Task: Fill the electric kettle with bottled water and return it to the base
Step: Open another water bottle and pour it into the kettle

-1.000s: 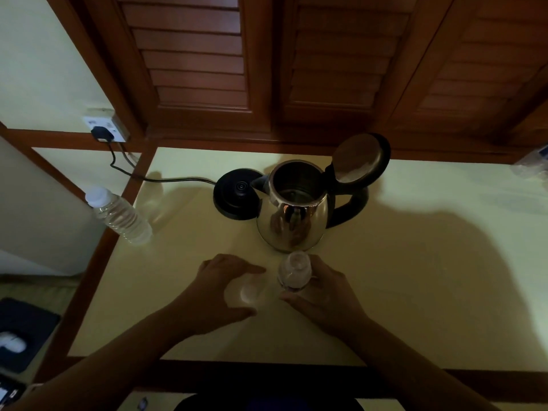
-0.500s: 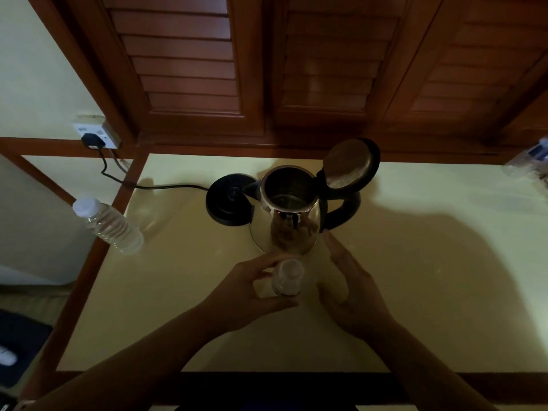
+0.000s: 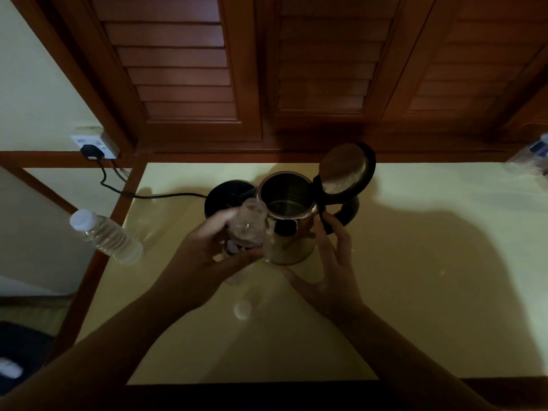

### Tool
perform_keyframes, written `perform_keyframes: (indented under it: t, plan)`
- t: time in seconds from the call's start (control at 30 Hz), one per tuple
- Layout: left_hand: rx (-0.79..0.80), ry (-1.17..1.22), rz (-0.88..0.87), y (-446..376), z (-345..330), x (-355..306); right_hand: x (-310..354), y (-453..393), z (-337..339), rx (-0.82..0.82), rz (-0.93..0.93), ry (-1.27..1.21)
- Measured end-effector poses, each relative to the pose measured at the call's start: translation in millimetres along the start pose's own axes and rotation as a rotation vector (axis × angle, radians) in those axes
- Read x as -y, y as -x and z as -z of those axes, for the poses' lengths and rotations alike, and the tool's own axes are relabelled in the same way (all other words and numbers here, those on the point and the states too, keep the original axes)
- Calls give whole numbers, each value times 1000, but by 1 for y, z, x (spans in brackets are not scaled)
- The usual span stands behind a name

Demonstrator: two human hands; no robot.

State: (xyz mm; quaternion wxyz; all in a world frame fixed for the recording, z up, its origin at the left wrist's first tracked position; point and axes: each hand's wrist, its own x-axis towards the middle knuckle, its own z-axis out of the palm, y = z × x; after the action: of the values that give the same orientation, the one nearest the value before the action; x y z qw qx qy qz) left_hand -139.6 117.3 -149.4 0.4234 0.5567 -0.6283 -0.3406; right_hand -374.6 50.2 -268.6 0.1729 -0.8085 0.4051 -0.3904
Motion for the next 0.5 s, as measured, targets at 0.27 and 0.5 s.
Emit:
perform_keyframes:
  t: [0.27,0.5]
  plan:
    - [36,-76,13,-22,29,-12,1,2,-12,-86,-7,39]
    - [-16,-124,24,-31,33,-14,5,1,-13,-106,-36,44]
